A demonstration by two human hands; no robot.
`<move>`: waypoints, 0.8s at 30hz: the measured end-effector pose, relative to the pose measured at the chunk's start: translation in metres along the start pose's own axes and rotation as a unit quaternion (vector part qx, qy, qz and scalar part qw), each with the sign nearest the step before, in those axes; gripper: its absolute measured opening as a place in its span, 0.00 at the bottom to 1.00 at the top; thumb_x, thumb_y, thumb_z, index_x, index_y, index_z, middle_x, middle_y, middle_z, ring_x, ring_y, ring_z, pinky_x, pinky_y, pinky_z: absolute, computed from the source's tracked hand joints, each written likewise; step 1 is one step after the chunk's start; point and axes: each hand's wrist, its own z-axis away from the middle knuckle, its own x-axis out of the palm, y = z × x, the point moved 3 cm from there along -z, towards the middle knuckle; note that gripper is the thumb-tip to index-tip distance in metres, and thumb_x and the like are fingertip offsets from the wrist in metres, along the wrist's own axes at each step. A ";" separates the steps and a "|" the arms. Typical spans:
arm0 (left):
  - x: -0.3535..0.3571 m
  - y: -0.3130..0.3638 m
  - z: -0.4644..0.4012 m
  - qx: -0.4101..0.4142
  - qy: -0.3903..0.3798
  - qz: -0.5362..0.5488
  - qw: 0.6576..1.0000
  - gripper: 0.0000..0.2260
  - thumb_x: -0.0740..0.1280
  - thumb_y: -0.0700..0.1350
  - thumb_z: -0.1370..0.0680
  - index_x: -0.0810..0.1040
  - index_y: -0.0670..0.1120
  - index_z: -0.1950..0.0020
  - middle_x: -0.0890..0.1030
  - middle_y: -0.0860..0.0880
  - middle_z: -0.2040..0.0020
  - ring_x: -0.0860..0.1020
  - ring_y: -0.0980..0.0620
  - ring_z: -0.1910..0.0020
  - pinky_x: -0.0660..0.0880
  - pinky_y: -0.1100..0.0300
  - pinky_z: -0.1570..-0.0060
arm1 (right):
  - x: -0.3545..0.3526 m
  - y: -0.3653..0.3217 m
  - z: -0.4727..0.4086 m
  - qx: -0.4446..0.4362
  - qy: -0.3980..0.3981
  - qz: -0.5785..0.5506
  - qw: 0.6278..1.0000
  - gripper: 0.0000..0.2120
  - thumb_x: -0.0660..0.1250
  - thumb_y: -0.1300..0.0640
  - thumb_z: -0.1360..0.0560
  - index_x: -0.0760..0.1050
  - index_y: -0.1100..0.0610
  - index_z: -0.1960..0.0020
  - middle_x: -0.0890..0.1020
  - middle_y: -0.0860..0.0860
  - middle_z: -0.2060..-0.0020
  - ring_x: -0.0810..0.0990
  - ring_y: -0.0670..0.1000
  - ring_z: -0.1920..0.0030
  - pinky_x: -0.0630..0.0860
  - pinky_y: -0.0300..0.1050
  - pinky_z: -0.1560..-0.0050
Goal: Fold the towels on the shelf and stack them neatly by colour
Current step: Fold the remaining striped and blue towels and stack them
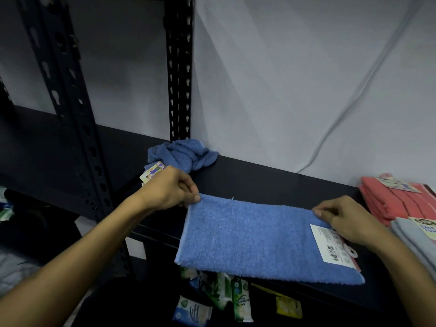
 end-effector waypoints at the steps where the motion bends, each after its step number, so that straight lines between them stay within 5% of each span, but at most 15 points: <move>1: 0.000 -0.001 0.000 -0.008 -0.011 -0.003 1.000 0.04 0.77 0.41 0.26 0.85 0.43 0.55 0.86 0.46 0.64 0.82 0.58 0.68 0.80 0.65 0.61 | -0.001 0.000 0.001 -0.001 0.003 0.003 1.000 0.11 0.68 0.56 0.20 0.83 0.44 0.59 0.86 0.43 0.62 0.84 0.44 0.59 0.79 0.46 0.55; 7: 0.005 -0.005 -0.002 -0.053 -0.054 -0.080 0.994 0.04 0.75 0.43 0.24 0.85 0.44 0.58 0.86 0.45 0.59 0.86 0.47 0.58 0.84 0.57 0.58 | 0.000 -0.006 0.007 -0.025 0.000 0.014 1.000 0.08 0.70 0.57 0.22 0.79 0.48 0.59 0.81 0.49 0.60 0.80 0.46 0.61 0.74 0.43 0.58; 11: 0.004 0.003 0.001 -0.058 -0.032 -0.144 0.987 0.04 0.74 0.45 0.24 0.84 0.46 0.59 0.85 0.48 0.60 0.83 0.53 0.63 0.82 0.59 0.57 | 0.002 -0.004 0.004 -0.026 -0.027 0.009 0.999 0.06 0.71 0.55 0.23 0.78 0.51 0.59 0.78 0.50 0.55 0.80 0.48 0.58 0.76 0.46 0.54; 16: 0.007 0.009 0.004 -0.070 -0.010 -0.184 0.980 0.05 0.76 0.45 0.27 0.84 0.44 0.58 0.84 0.49 0.58 0.81 0.52 0.56 0.81 0.54 0.52 | 0.002 -0.004 0.007 -0.018 -0.060 -0.016 0.998 0.09 0.71 0.53 0.23 0.76 0.56 0.57 0.84 0.51 0.67 0.81 0.44 0.69 0.75 0.43 0.64; 24: 0.016 0.009 0.009 -0.018 0.008 -0.204 0.979 0.07 0.76 0.46 0.29 0.79 0.47 0.59 0.81 0.50 0.59 0.79 0.52 0.59 0.77 0.56 0.62 | 0.002 -0.005 0.016 -0.029 -0.073 -0.052 0.996 0.08 0.74 0.56 0.25 0.76 0.57 0.57 0.82 0.50 0.68 0.78 0.41 0.70 0.73 0.40 0.65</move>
